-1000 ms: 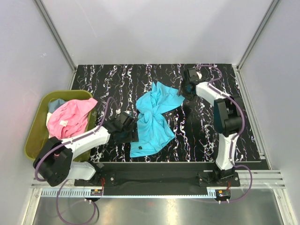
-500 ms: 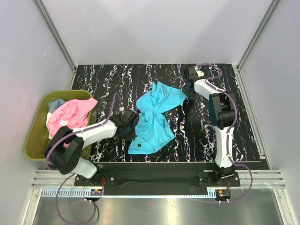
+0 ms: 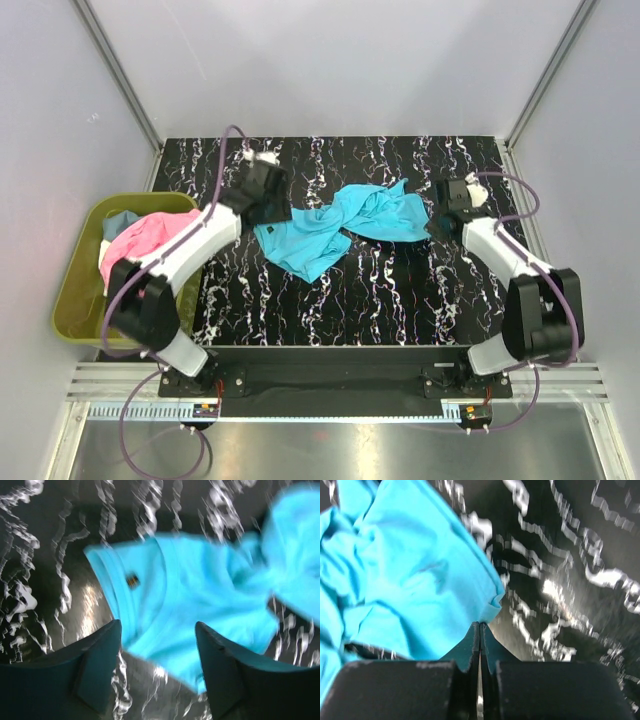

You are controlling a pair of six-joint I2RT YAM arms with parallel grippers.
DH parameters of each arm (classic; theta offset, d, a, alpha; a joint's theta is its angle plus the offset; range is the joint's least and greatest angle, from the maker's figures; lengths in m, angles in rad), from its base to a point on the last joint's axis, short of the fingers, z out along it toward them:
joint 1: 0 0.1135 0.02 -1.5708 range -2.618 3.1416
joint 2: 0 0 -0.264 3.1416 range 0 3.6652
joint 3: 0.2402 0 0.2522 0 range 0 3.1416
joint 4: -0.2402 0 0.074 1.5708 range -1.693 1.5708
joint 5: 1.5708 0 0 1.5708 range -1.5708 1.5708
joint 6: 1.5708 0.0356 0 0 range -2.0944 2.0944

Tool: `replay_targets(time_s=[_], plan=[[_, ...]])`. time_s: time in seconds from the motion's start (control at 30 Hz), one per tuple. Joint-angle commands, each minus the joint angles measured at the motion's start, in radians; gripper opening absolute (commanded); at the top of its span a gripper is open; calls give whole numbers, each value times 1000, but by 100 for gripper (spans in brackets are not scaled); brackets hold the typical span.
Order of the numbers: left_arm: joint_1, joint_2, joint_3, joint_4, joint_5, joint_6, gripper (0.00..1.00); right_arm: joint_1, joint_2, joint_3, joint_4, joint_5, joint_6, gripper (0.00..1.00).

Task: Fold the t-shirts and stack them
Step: Flatten the tshirt out

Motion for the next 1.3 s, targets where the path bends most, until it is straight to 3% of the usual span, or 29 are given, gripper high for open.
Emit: replay_targets(time_s=[0.0, 0.1, 0.2, 0.33, 0.43, 0.57, 0.73, 0.8, 0.93, 1.1, 1.27], plan=[[-154, -168, -164, 62, 48, 118, 55, 6, -76, -114, 94, -134, 79, 0], [-168, -180, -245, 118, 203, 121, 54, 6, -142, -171, 125, -169, 72, 0], [-168, -128, -274, 109, 242, 54, 57, 7, -170, -195, 123, -183, 58, 0], [-182, -87, -317, 239, 334, 66, 61, 6, -174, -246, 134, -221, 50, 0], [-183, -27, -288, 304, 360, 96, 61, 6, -206, -297, 181, -275, 52, 0], [-189, 48, -201, 347, 366, 135, 48, 6, -235, -314, 185, -295, 38, 0], [-228, 162, -194, 339, 420, 156, 52, 6, -251, -314, 184, -303, 26, 0], [-261, 159, -228, 367, 440, 171, 52, 6, -251, -315, 189, -304, 24, 0], [-333, 96, -286, 375, 432, 181, 40, 6, -243, -320, 197, -306, 20, 0], [-424, -31, -366, 370, 422, 169, 43, 6, -231, -321, 204, -306, 13, 0], [-418, -80, -403, 350, 354, 132, 44, 7, -232, -323, 209, -330, 9, 0]])
